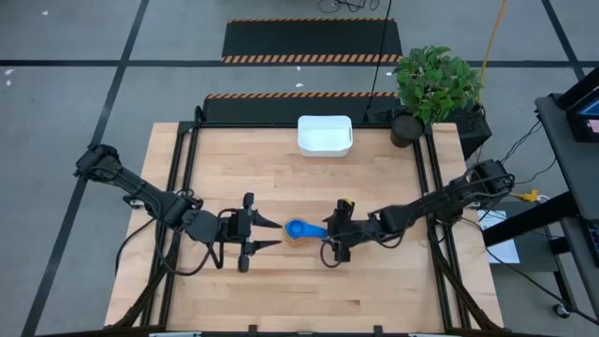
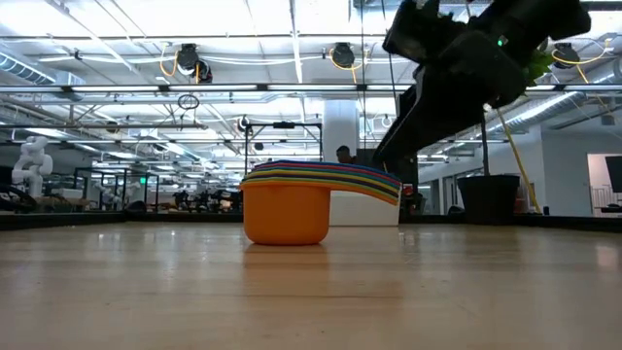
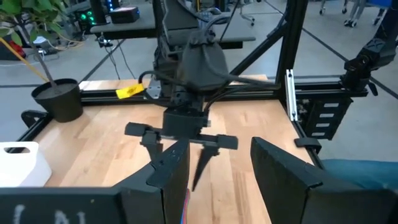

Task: Nest measuring cups in basket
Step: Put the nested measuring cups into the white bin

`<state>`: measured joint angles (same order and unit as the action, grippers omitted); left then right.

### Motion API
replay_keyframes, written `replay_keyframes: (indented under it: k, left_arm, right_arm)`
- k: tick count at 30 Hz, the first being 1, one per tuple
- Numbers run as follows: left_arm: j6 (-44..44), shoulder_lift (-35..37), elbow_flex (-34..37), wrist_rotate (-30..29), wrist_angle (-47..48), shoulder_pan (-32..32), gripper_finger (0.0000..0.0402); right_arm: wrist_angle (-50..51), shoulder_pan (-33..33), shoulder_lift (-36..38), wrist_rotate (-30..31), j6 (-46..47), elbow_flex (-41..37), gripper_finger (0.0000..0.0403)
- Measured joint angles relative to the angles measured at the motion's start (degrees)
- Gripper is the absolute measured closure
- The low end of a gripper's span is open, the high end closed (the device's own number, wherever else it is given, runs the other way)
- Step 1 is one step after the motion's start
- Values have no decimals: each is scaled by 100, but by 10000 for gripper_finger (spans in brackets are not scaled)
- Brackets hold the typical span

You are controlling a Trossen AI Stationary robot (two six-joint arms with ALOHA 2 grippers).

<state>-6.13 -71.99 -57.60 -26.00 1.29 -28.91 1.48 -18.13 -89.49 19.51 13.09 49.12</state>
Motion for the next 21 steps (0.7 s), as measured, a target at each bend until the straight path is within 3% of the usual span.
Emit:
replay_keyframes:
  k: [4,21]
  left_arm:
    - [1,0,0,0,-21,0,227]
    - [251,0,0,-10,-150,7,227]
  right_arm:
    - [32,-70,0,-9,159,38,110]
    - [-44,-60,-50,-6,506,33,102]
